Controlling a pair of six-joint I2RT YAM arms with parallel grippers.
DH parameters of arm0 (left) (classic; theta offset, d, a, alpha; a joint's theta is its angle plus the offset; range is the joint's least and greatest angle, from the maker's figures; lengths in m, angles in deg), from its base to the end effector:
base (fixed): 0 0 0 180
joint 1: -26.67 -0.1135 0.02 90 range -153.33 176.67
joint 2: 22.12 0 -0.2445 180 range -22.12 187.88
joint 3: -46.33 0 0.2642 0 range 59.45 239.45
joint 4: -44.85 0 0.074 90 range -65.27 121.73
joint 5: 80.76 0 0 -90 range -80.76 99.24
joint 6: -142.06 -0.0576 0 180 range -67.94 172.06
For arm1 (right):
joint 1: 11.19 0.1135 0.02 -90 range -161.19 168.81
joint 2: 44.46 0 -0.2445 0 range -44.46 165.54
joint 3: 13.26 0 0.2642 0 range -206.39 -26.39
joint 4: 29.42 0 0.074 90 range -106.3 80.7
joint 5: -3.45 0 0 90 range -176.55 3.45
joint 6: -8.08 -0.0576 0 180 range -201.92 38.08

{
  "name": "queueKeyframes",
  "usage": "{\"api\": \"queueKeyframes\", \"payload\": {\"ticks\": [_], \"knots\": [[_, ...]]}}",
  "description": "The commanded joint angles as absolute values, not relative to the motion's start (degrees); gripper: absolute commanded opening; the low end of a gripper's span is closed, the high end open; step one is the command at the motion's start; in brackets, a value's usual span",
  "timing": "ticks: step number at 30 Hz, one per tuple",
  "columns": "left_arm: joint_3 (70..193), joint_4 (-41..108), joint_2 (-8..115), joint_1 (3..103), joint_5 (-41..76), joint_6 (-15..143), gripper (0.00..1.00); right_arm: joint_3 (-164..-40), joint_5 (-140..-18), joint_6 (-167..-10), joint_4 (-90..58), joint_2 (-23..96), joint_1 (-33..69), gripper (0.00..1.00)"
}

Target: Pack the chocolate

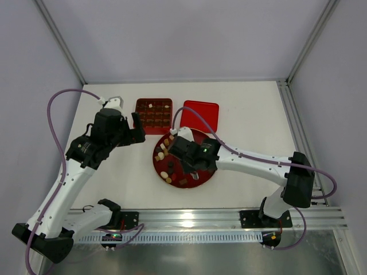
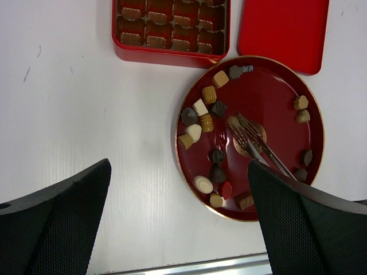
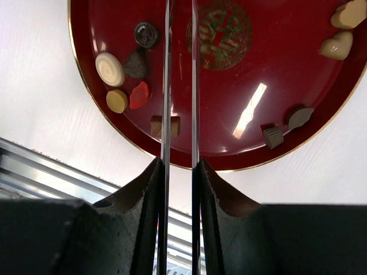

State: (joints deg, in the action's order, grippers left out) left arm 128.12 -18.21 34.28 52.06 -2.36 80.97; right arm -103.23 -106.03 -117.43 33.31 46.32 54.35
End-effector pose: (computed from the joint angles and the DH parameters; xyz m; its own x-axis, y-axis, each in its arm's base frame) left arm 0.2097 -0.0867 0.3507 -0.6168 -0.2314 -0.7523 -0.0251 0.9611 -0.2751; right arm 0.1602 0.3058 0.2394 -0.7645 -0.3580 -0.5361 -0.4332 0.9012 0.0158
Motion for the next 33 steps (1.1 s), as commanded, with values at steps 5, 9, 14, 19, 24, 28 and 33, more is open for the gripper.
{"api": "queueKeyframes", "payload": {"ticks": [5, 9, 14, 19, 24, 28, 33], "knots": [[129.3, -16.6, 33.8, 52.1, -2.1, 80.5, 1.00, -110.6, -109.1, -112.5, 34.1, 41.3, 50.0, 0.27], [129.8, -16.6, 34.0, 52.0, -1.9, 80.9, 1.00, -114.1, -105.8, -108.8, 29.8, 42.7, 44.9, 0.27], [131.7, -17.1, 34.5, 52.0, -1.5, 81.1, 1.00, -124.2, -104.7, -104.1, 26.7, 50.5, 42.5, 0.27], [133.6, -17.8, 34.4, 52.0, -1.9, 81.1, 1.00, -131.1, -101.8, -101.5, 19.0, 58.6, 41.3, 0.27], [134.7, -18.9, 32.3, 52.0, -3.1, 81.8, 1.00, -137.1, -98.5, -100.1, 12.2, 69.1, 41.2, 0.27], [134.4, -19.6, 31.1, 52.1, -3.3, 81.9, 1.00, -143.1, -95.9, -100.5, 11.6, 75.0, 41.1, 0.27], [134.2, -20.6, 30.2, 52.1, -3.9, 81.4, 1.00, -145.4, -95.6, -101.0, 11.7, 78.7, 41.1, 0.26]]}}
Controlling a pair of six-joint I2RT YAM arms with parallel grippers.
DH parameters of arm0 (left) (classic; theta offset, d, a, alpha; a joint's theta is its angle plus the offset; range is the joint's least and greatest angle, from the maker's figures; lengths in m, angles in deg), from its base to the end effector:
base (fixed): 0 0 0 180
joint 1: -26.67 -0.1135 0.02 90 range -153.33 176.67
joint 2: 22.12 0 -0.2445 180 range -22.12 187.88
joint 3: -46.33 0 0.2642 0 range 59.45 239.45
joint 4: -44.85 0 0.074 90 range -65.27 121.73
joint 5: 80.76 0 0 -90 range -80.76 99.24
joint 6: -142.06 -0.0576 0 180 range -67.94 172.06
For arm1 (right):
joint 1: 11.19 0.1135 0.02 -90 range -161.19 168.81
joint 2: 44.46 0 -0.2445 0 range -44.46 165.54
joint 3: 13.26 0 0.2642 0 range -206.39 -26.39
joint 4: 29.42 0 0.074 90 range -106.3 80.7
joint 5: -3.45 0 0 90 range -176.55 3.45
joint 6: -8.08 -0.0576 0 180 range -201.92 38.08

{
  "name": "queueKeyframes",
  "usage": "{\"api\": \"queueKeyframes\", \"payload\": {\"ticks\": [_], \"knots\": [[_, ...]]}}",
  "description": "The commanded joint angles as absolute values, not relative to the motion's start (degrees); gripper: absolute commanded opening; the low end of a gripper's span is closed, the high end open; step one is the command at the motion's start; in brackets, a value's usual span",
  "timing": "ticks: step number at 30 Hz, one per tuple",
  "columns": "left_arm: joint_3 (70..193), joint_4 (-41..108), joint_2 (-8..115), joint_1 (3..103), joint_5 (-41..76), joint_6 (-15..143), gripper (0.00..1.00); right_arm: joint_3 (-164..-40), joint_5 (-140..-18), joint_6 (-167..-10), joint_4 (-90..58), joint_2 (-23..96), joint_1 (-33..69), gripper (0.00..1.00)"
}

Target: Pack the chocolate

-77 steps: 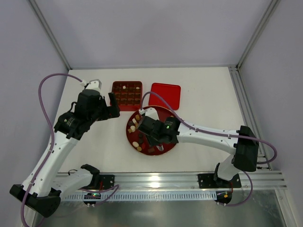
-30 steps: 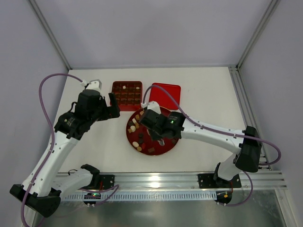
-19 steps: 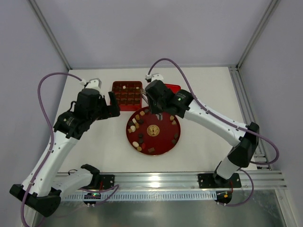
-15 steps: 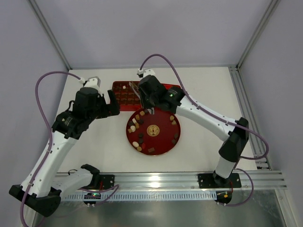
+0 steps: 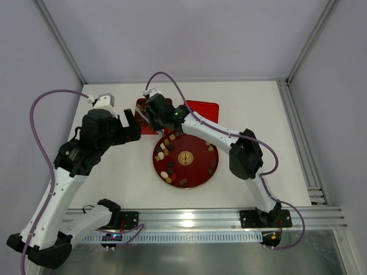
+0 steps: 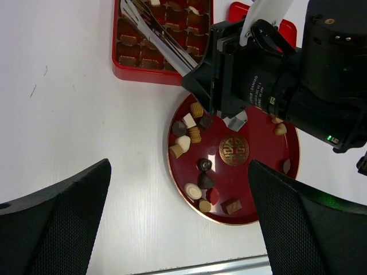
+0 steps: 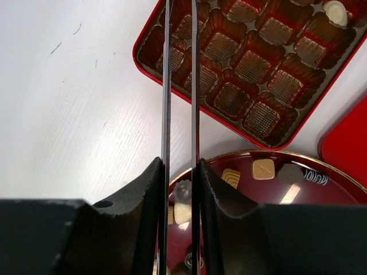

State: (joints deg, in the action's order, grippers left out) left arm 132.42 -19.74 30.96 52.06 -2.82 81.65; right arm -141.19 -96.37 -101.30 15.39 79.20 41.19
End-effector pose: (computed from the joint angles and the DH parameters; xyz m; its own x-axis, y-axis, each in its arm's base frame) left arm 0.1910 -0.0773 0.3847 -0.5391 -0.2787 -0.7948 -0.0088 0.9455 -0.3255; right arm 0.3242 0.4046 0.2517 -0.6070 -0.2520 -0.7537 -0.5300 0.8351 0.1476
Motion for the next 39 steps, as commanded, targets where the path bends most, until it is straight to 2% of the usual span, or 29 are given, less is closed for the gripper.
{"api": "queueKeyframes", "payload": {"ticks": [1, 32, 35, 39], "knots": [[134.2, -20.7, 30.2, 52.0, -3.9, 81.3, 1.00, -145.4, -95.9, -100.9, 11.5, 78.9, 41.1, 0.26], [133.1, -20.1, 31.1, 52.0, -3.7, 80.4, 1.00, -146.4, -97.6, -101.5, 11.7, 84.2, 39.6, 0.28], [133.1, -20.1, 31.2, 52.1, -3.6, 80.4, 1.00, -146.5, -97.0, -101.3, 11.5, 84.2, 39.6, 0.33], [133.1, -20.0, 31.3, 52.0, -3.6, 80.3, 1.00, -146.5, -96.8, -101.4, 11.6, 84.2, 39.6, 0.34]]}}
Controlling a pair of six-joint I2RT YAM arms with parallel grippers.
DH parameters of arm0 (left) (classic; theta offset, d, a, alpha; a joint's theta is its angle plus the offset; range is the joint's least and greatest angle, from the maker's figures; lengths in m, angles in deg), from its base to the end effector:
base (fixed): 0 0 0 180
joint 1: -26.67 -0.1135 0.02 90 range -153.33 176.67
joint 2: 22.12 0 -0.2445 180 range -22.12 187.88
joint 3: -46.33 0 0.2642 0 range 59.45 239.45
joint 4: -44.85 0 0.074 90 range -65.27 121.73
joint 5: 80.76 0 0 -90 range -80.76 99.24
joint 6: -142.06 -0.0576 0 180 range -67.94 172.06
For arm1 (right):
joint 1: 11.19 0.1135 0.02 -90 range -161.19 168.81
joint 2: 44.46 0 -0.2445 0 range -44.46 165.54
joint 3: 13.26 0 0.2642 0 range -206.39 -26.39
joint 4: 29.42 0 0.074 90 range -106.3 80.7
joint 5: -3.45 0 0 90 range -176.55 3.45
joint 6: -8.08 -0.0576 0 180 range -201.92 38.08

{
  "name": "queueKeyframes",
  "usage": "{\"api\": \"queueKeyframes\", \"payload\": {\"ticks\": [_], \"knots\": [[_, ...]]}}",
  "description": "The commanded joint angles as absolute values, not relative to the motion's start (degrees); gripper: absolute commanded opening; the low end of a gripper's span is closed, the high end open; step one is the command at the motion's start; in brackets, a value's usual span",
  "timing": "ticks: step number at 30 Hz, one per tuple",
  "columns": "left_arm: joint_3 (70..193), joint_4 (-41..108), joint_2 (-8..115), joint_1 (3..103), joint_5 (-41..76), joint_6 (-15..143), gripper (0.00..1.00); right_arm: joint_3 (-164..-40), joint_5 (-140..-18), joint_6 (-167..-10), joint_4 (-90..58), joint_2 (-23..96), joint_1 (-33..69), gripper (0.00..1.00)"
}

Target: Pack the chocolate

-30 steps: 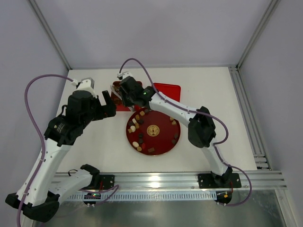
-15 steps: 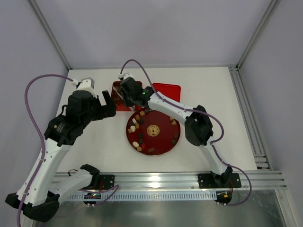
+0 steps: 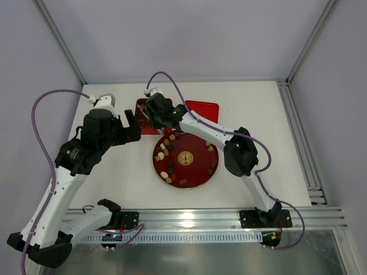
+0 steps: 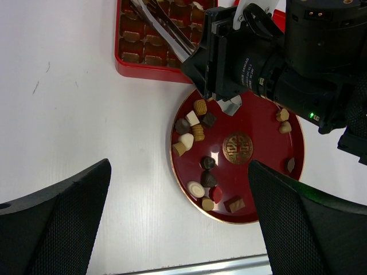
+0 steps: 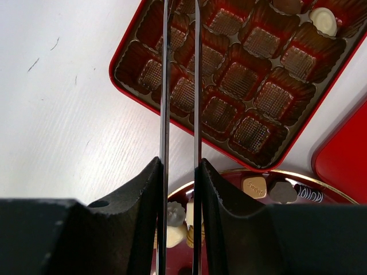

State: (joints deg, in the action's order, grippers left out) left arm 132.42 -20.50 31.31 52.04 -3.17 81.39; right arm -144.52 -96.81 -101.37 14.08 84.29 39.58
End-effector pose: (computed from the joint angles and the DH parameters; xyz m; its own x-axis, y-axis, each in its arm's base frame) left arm 0.1918 -0.0772 0.3821 -0.5504 -0.2685 -0.7906 -0.0167 0.9502 -0.3111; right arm 0.3467 0.4084 0.2300 -0.6167 -0.2372 -0.7507 -0.5004 0.8542 0.1412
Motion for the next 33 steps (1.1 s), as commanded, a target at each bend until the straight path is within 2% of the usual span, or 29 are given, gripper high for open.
{"api": "queueKeyframes", "payload": {"ticks": [1, 8, 24, 28, 33], "knots": [[133.0, -20.0, 31.3, 52.0, -3.6, 80.4, 1.00, -146.5, -96.8, -101.4, 11.5, 84.1, 39.6, 0.34], [132.9, -19.8, 31.5, 52.0, -3.5, 80.4, 1.00, -146.8, -96.7, -101.2, 11.5, 83.9, 39.6, 0.38], [132.8, -19.0, 32.0, 52.0, -3.5, 80.5, 1.00, -148.6, -99.1, -100.2, 14.7, 77.5, 39.6, 0.38], [132.8, -18.8, 32.1, 52.1, -3.4, 80.5, 1.00, -145.6, -100.4, -100.5, 16.0, 72.1, 39.6, 0.38], [132.7, -18.5, 31.9, 52.0, -3.3, 80.8, 1.00, -135.1, -101.0, -102.3, 18.3, 62.5, 39.6, 0.38]]}}
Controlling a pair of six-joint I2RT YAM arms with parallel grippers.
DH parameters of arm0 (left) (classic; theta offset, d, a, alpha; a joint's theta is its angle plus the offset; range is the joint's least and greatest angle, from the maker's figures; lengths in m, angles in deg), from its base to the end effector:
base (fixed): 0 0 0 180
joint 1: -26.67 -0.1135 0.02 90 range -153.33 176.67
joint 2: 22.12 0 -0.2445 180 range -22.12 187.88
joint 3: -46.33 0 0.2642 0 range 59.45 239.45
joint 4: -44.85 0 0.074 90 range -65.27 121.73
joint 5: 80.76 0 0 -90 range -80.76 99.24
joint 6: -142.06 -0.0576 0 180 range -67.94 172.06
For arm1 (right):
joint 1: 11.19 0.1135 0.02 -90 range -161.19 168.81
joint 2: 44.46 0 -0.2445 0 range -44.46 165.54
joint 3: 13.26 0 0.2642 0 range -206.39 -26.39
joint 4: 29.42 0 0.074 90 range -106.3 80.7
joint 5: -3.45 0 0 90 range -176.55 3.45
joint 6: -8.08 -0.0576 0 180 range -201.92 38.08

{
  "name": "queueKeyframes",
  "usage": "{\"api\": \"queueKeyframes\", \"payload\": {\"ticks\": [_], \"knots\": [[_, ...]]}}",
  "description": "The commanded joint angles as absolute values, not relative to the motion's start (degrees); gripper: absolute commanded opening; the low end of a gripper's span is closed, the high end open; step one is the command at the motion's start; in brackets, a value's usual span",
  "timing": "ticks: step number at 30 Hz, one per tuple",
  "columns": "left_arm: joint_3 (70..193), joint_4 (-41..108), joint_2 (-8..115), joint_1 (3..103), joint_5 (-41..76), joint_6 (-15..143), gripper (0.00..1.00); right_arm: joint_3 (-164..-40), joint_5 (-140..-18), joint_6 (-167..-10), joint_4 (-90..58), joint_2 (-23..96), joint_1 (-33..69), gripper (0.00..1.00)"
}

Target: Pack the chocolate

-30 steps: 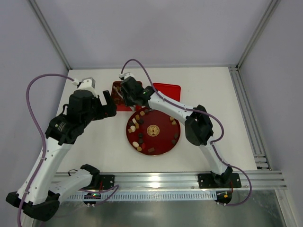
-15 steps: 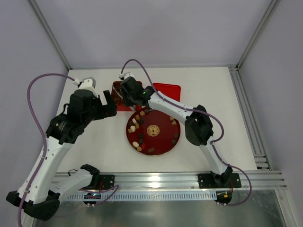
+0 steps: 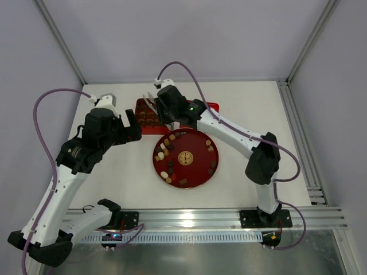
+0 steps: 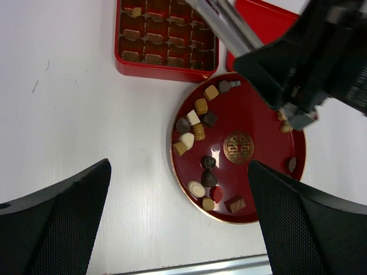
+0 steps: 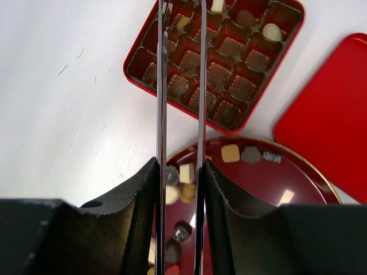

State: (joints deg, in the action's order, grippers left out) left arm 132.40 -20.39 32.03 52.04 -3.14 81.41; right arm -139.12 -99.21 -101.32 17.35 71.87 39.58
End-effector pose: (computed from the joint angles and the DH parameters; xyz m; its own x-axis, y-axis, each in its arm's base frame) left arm 0.1950 -0.0788 0.3798 -0.5584 -0.2650 -0.7861 -0.0196 0.9515 -0.3069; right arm 0.3213 0.3736 0.2976 -0.5754 -0.1923 -0.7950 -0.4817 0.8652 0.1393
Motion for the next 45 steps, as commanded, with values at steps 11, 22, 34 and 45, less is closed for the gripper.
{"api": "queueKeyframes", "payload": {"ticks": [11, 22, 34, 45], "knots": [[131.6, -17.9, 31.8, 52.1, -3.1, 81.1, 1.00, -111.3, -102.5, -108.7, 31.3, 38.5, 44.9, 0.38], [131.2, -17.8, 31.9, 52.0, -2.8, 81.8, 1.00, -101.4, -101.3, -117.1, 36.2, 34.5, 55.4, 0.38], [131.0, -18.4, 31.9, 52.0, -2.9, 81.5, 1.00, -100.0, -100.1, -118.0, 33.2, 38.8, 58.2, 0.38], [130.9, -18.7, 31.7, 52.0, -3.5, 80.9, 1.00, -102.5, -100.7, -116.7, 32.3, 43.6, 58.2, 0.38]]}}
